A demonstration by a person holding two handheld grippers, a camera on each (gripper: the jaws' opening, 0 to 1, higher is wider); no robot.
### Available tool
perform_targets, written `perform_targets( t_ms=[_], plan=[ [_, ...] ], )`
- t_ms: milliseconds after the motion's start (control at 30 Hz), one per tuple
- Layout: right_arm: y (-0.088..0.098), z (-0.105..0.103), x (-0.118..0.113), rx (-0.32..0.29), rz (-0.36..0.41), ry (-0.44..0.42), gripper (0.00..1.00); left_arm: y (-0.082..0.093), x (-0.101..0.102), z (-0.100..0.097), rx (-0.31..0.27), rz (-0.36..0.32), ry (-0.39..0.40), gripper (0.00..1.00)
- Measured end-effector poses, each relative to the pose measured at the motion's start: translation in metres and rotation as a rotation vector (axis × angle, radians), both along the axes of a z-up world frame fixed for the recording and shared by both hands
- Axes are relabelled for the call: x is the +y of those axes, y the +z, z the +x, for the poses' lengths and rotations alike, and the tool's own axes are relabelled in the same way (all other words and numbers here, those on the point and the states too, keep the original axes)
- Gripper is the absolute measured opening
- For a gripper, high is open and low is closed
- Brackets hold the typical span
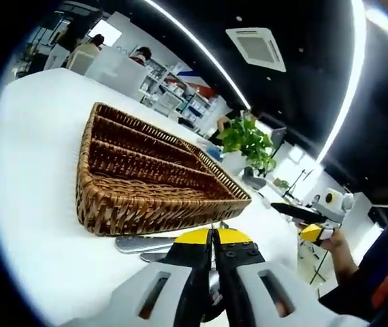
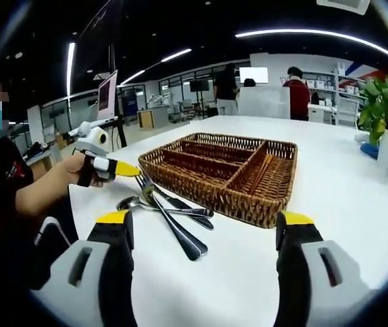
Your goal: Arrange the knives, forks, and spoons in their matching storage slots by inserting each utensil handle-first until every utensil is classified and aligned in the correct compartment
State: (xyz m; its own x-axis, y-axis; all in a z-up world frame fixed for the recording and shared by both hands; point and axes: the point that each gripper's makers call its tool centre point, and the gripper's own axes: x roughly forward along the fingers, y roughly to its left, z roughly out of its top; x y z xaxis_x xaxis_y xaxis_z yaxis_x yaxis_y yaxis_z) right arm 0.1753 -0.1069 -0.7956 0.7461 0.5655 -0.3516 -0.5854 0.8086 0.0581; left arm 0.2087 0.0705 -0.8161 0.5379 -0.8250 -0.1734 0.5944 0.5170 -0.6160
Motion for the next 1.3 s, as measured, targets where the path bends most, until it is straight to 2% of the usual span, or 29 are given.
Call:
perform_targets(
  t_ms=[567, 733, 1100, 1300],
  plan=[
    [0.003, 0.0, -0.005, -0.007, -0.002, -0.011, 0.88, 0.012, -0.006, 0.001, -0.014, -0.049, 0.007, 0.0],
    [0.004, 0.001, -0.004, -0.008, -0.003, -0.011, 0.88, 0.019, -0.007, 0.001, -0.013, -0.083, 0.001, 0.0],
    [0.012, 0.003, -0.003, -0.027, -0.003, -0.009, 0.88, 0.052, 0.0, 0.014, -0.066, -0.142, 0.03, 0.0],
    [0.012, 0.002, -0.002, -0.029, -0.005, -0.011, 0.88, 0.066, 0.014, 0.035, -0.088, -0.182, 0.088, 0.0]
  ],
)
